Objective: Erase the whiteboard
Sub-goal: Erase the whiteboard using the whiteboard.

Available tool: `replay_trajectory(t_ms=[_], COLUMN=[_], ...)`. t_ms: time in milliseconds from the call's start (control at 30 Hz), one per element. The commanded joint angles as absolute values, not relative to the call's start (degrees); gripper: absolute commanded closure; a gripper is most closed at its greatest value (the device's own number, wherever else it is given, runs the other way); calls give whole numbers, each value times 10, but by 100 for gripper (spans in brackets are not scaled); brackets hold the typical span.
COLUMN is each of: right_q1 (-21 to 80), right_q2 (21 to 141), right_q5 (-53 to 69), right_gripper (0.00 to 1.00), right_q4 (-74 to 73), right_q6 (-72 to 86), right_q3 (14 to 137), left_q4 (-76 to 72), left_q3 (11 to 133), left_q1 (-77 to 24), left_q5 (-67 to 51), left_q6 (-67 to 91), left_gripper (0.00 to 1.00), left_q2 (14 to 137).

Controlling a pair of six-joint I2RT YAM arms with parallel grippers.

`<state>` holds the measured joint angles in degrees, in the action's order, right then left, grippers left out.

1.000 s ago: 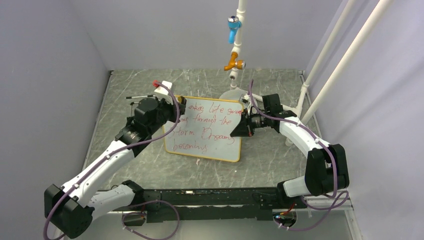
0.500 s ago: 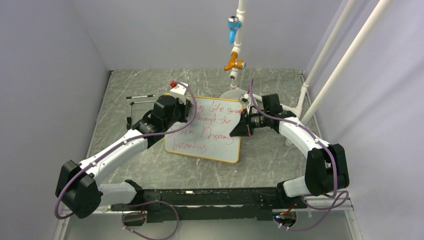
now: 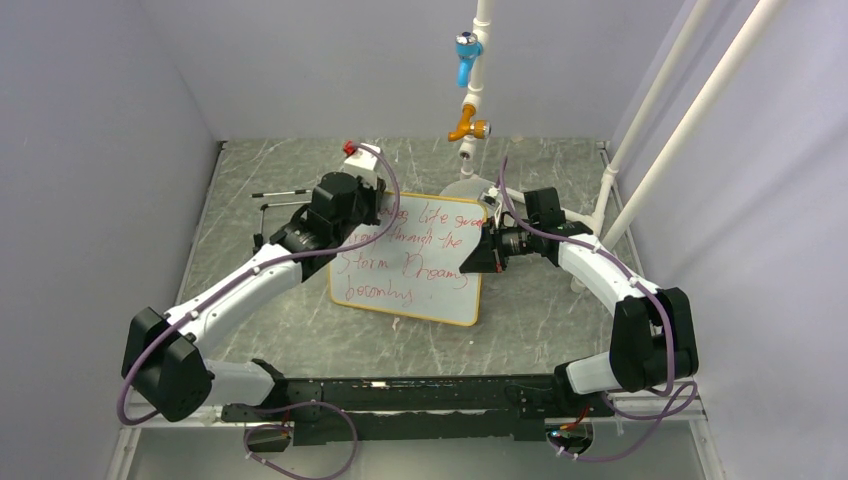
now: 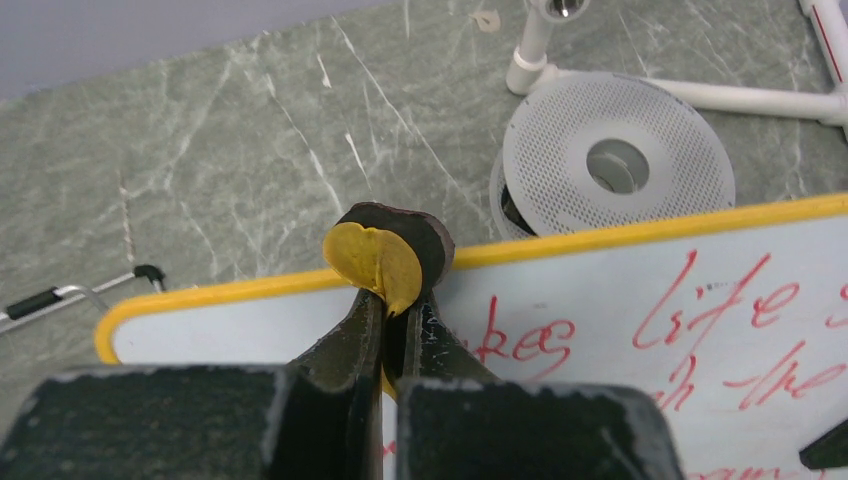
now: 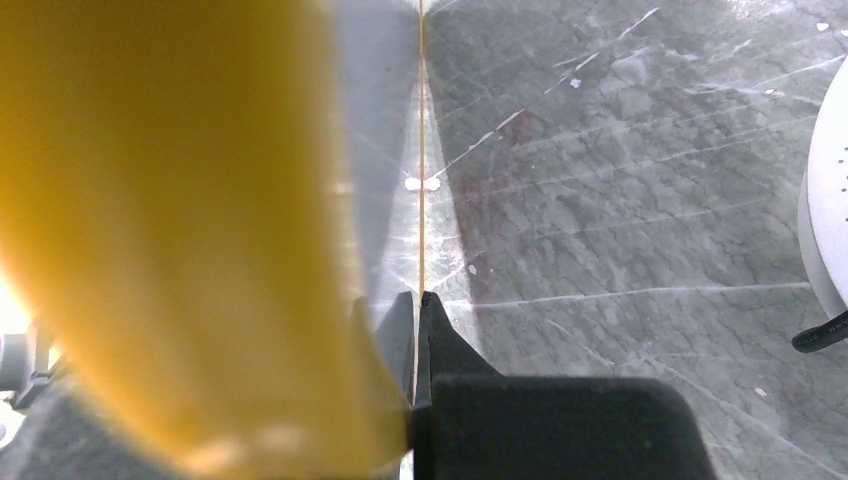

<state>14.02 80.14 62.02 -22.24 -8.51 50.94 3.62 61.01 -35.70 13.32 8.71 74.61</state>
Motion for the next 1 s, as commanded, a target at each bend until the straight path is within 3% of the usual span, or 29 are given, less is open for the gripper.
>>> replay_trajectory(t_ms=[0,267,633,967], right_q1=[142,142,142,142], right_q2=[789,793,785,789], right_q5=[598,600,598,601], right_gripper=[100,100,100,100], right_q4=[-194,-193,-197,-201], right_q6=[-116,-116,-121,-123], right_q3=[524,524,526,528], left_q4=[29,4,38,-15], left_q3=[565,485,631,515], left_q1=[-375,-384,-336,-369], left_q5=[106,123,94,75], left_q6=[120,147,102,165], left_gripper=[100,100,100,100], left_q2=[729,700,748,703])
